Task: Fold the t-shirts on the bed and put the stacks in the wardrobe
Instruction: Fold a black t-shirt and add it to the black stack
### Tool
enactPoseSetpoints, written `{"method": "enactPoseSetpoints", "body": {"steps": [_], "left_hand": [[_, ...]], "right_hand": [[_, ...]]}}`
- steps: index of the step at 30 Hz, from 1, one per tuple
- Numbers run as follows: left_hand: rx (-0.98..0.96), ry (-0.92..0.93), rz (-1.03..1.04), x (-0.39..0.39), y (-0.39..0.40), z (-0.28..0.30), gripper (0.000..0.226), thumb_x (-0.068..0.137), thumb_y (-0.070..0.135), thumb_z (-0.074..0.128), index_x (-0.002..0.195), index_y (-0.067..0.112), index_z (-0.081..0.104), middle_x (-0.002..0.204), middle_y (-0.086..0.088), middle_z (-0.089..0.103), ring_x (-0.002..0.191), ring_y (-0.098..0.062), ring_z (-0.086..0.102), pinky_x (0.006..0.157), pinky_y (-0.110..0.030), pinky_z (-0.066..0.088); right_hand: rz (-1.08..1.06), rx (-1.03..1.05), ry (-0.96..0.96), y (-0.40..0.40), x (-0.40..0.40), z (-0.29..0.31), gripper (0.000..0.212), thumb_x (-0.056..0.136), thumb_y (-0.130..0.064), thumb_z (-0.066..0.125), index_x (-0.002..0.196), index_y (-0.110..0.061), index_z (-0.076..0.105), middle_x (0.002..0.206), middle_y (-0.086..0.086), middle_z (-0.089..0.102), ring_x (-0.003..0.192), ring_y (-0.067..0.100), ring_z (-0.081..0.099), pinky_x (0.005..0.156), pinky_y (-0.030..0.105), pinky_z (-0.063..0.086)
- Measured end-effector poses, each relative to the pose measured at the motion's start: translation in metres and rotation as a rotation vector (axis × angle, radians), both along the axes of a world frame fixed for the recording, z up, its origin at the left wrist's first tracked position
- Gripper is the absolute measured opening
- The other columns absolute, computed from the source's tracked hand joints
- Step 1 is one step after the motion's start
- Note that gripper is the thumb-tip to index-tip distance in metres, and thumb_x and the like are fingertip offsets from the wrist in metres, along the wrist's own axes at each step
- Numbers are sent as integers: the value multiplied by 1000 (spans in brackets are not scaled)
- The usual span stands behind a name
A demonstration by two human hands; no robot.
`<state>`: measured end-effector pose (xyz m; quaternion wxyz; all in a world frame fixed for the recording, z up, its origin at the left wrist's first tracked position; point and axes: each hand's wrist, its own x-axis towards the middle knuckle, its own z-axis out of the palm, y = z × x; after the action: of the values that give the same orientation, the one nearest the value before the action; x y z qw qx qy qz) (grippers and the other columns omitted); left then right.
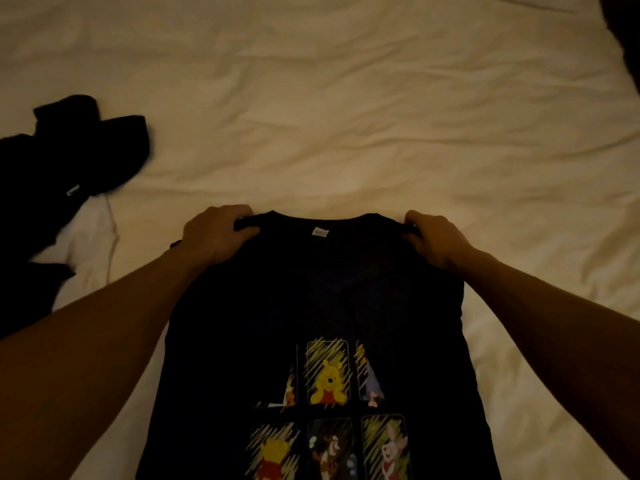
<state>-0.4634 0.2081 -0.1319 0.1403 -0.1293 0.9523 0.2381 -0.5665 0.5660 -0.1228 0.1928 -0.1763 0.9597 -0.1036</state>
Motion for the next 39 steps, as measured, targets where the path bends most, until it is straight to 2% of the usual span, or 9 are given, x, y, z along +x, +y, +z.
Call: {"method": "enactPoseSetpoints", "body": {"steps": [5,11,14,16,19,24,29,34,39], "left_hand": [[35,210,-6,-41,2,22,18,95,39,61,104,24,65,108,-8,66,101,-31,60,72,-33,40],[29,117,-53,-55,-3,31,17,94,41,61,101,26,64,101,-7,63,104,-34,60,83,-40,46],[-148,75,-67,-40,-5,24,42,91,51,61,124,24,59,121,-11,58,118,-37,50,96,-45,36],[-237,132,-74,-22,-1,14,64,90,56,58,142,21,46,137,-13,48,127,-37,40,102,-47,30],[-279,200,-142,10,14,-5,73,87,61,40,142,13,45,141,-16,46,129,-39,40,103,-50,33],[-264,308,-205,51,52,-20,61,94,52,37,134,10,55,141,-15,49,130,-38,42,102,-52,37],[-295,164,-307,73,75,-39,86,89,77,28,152,19,35,157,-10,32,145,-36,27,115,-53,24],[-345,135,-340,84,70,-50,84,94,74,15,158,21,17,164,-10,15,150,-34,13,120,-48,10],[-316,169,-347,95,68,-47,81,96,71,18,158,19,19,164,-10,16,150,-34,16,119,-47,13]], "right_hand": [[-48,-15,150,1,-32,15,20,100,-24,52,109,-7,56,104,20,62,94,39,58,69,37,39],[-63,38,152,8,-47,11,28,101,-33,48,114,-9,56,108,20,58,97,40,57,72,39,41],[-103,54,149,11,-39,10,40,100,-41,48,122,-7,50,116,21,58,102,39,56,77,42,42],[-43,124,297,10,-27,11,54,98,-49,47,131,-5,48,122,22,53,108,41,51,87,48,41],[170,62,411,0,7,9,58,94,-52,37,121,-4,55,107,19,57,97,38,54,81,45,43],[376,117,177,-20,58,-5,46,97,-54,41,120,-15,51,109,7,59,98,26,58,86,37,43],[338,110,82,-35,66,-16,28,103,-38,38,118,-15,45,113,6,62,98,27,62,82,35,45],[331,69,67,-44,71,-18,23,104,-30,38,116,-12,46,110,9,61,95,29,61,74,34,41],[196,-108,7,-38,65,-13,20,102,-32,44,112,-15,51,108,6,59,93,24,60,76,36,48]]}}
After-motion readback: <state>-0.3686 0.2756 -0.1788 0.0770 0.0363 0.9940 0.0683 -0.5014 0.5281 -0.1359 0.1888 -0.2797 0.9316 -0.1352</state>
